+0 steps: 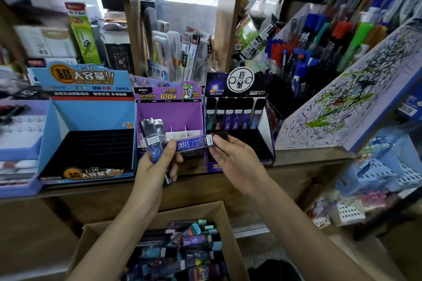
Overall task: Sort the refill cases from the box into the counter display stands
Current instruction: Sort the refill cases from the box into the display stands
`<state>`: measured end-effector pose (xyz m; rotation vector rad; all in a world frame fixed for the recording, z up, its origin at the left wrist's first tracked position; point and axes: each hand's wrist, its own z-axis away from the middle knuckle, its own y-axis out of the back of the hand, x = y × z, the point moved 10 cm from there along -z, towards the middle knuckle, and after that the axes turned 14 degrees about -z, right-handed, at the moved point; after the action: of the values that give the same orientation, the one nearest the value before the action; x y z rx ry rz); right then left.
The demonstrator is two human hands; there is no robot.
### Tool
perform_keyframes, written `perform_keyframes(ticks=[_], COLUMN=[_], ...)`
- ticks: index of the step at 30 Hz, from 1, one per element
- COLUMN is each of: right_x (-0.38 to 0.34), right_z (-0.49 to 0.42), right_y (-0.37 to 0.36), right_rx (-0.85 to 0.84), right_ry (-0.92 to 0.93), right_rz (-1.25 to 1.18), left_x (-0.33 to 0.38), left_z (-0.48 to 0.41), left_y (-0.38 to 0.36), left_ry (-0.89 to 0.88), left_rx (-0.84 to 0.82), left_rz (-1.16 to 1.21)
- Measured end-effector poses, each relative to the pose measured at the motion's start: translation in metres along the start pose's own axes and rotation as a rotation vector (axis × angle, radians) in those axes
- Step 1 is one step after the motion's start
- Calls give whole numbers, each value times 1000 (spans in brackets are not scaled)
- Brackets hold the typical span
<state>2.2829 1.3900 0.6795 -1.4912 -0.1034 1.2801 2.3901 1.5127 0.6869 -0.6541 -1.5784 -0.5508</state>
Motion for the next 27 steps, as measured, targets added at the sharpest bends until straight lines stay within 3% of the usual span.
perform_keyframes(ticks=[5,8,12,15,22,27], right_x=[-14,-71,-139,-141,-98,-89], right_z=[-6,-12,-28,-49,-75,-79], right_y=[-2,-9,-29,-45,-65,-66], right_rx=[86,133,114,31,-190,-258], right_ry=[123,385,647,653,622,606], right_rz=[349,489,924,1190,1427,1391], left_x=[-5,-11,-15,-15,-19,-24], left_z=[3,6,6,4,5,4], left_y=[-2,0,11,16,27,34], left_ry=[30,57,93,101,84,91], left_rx=[-141,-168,-128,-117,-93,-68], left_rz=[-151,-210,-200,-188,-215,-228])
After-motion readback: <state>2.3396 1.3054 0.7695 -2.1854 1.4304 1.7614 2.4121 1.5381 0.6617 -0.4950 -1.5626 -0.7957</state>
